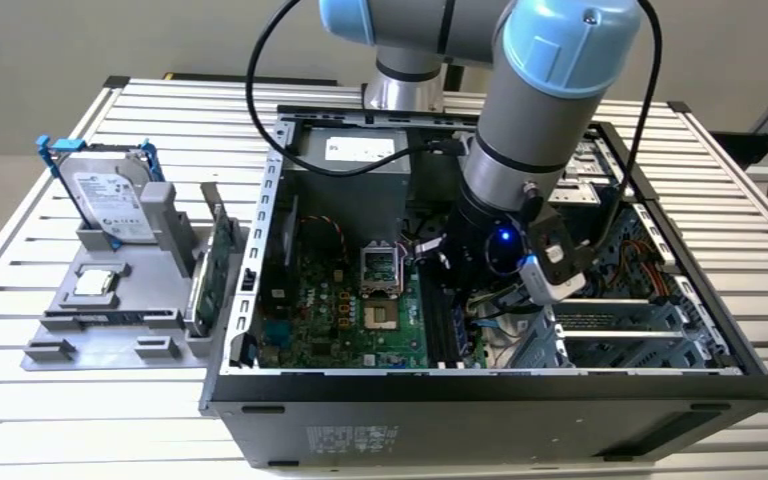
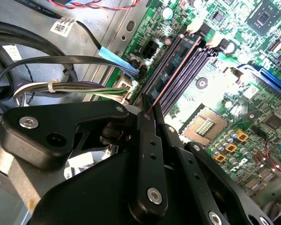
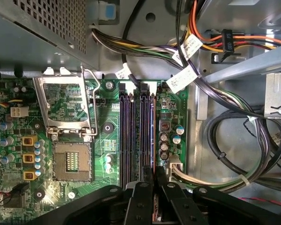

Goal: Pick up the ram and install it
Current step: 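Insert the ram into the slot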

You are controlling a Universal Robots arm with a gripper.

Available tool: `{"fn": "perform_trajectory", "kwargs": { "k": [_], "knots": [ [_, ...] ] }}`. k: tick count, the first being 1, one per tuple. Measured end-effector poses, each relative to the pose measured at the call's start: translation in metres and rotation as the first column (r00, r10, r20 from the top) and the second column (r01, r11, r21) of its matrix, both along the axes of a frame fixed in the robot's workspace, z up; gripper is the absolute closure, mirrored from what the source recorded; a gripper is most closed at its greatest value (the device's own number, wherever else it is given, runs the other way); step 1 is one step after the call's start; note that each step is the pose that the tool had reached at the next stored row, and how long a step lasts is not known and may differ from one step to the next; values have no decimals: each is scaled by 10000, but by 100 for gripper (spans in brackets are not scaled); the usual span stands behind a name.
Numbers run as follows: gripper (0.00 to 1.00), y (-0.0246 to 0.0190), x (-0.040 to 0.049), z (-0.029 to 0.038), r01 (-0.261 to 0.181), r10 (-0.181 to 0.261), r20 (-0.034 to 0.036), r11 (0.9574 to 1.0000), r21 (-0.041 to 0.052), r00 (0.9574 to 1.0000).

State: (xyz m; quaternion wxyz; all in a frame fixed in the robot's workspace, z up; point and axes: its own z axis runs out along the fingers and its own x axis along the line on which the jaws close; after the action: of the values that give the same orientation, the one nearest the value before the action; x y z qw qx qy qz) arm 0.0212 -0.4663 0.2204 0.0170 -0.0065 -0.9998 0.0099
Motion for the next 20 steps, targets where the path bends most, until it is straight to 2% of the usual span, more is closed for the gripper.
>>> {"fn": "perform_trajectory", "kwargs": {
  "k": [15, 20],
  "knots": [
    [100, 10, 0, -67, 85, -85, 1, 10000, 0, 10000],
    [100, 10, 0, -69, 87, -87, 0, 10000, -1, 10000]
  ]
}}
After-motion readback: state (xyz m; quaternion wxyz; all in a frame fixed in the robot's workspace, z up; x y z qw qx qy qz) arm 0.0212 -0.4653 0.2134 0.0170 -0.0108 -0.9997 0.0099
